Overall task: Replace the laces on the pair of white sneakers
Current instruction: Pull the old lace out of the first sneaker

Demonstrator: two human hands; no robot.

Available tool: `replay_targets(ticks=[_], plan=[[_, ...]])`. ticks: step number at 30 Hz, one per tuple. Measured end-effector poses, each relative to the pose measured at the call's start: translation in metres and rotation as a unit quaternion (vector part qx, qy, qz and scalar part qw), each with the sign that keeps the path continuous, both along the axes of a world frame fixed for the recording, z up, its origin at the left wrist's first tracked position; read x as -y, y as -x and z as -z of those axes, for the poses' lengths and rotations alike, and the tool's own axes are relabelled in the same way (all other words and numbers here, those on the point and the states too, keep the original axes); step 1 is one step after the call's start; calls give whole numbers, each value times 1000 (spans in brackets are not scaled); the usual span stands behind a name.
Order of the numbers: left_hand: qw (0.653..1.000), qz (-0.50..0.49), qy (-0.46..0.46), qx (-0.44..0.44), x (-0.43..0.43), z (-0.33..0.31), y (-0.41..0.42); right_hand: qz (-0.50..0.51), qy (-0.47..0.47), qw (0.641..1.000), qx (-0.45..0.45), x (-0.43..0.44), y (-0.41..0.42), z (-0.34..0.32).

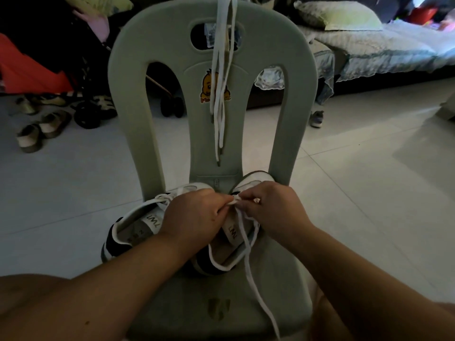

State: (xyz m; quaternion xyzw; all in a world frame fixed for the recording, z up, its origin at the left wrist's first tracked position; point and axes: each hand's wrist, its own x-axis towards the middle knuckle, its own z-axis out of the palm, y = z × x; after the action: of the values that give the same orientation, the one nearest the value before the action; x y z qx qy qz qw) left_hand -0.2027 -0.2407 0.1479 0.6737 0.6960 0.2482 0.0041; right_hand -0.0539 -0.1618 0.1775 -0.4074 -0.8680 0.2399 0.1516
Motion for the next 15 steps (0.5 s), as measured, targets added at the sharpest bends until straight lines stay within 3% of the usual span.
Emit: replay_targets(ticks=[6,9,12,15], plan=[[1000,4,1,5,2,2,-2,-7,-44,999,-9,-7,-6,5],[1000,-7,7,14,2,0,-1,113,-13,993,-31,-19,-16,8],[999,-12,22,30,3,-1,-1,253,58,964,-59,-37,-37,7],[1000,4,6,23,6,2,-4,161,60,985,-23,-33,-42,3]])
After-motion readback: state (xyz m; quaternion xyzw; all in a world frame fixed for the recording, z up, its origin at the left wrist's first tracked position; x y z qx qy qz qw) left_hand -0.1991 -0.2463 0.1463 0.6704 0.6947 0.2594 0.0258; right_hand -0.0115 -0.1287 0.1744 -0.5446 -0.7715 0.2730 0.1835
